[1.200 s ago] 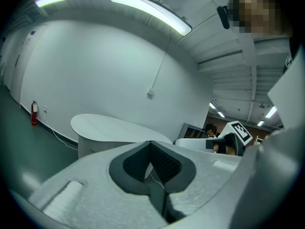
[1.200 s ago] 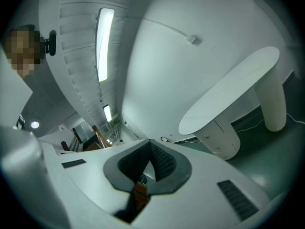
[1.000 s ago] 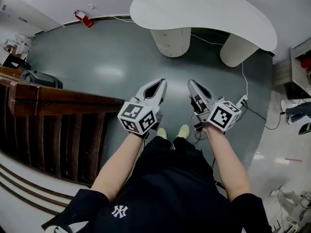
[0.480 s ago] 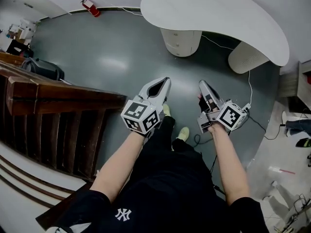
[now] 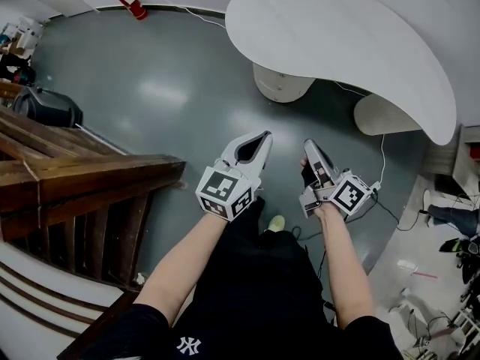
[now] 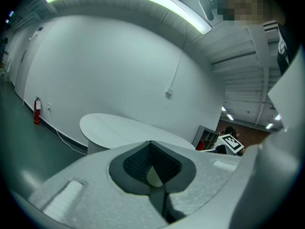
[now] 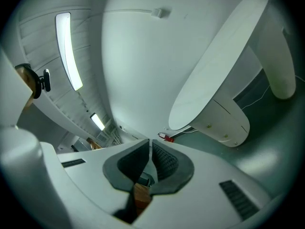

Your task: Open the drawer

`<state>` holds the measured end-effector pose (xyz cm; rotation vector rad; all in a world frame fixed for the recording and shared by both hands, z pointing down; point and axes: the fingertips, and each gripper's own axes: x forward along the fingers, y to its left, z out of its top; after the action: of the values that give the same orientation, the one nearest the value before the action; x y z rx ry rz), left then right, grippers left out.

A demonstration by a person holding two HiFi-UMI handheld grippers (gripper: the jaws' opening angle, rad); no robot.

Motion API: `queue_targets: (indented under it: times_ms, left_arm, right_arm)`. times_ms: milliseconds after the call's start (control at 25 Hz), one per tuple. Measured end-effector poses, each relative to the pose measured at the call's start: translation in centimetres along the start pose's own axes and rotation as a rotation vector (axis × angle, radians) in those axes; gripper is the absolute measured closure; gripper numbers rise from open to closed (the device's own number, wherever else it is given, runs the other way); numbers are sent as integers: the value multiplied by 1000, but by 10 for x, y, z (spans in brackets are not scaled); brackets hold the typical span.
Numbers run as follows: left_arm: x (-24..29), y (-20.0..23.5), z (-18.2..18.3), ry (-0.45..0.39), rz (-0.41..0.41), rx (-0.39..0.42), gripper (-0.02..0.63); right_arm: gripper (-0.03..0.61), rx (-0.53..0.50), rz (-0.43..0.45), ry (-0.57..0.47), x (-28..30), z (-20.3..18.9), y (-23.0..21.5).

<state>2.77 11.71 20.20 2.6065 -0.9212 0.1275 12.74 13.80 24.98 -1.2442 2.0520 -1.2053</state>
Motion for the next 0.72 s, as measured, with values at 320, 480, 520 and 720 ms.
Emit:
queue_targets:
  times_ms: [320,480,520,720]
  left_arm:
    - [57,100,-26,24,2,17,606]
    - [80,144,-52,35,26,-1,606]
    - [86,154,-61,39,30,-6,606]
    - [116,203,-114,65,53,-32,606]
  right_arm:
    - [552,22,-23,26,84,-11,-71]
    - [537,45,-54,58,119,-26,-126]
    - [529,50,-66,68,127,-30,-142]
    - [514,80,-105,116,169,-55,-227]
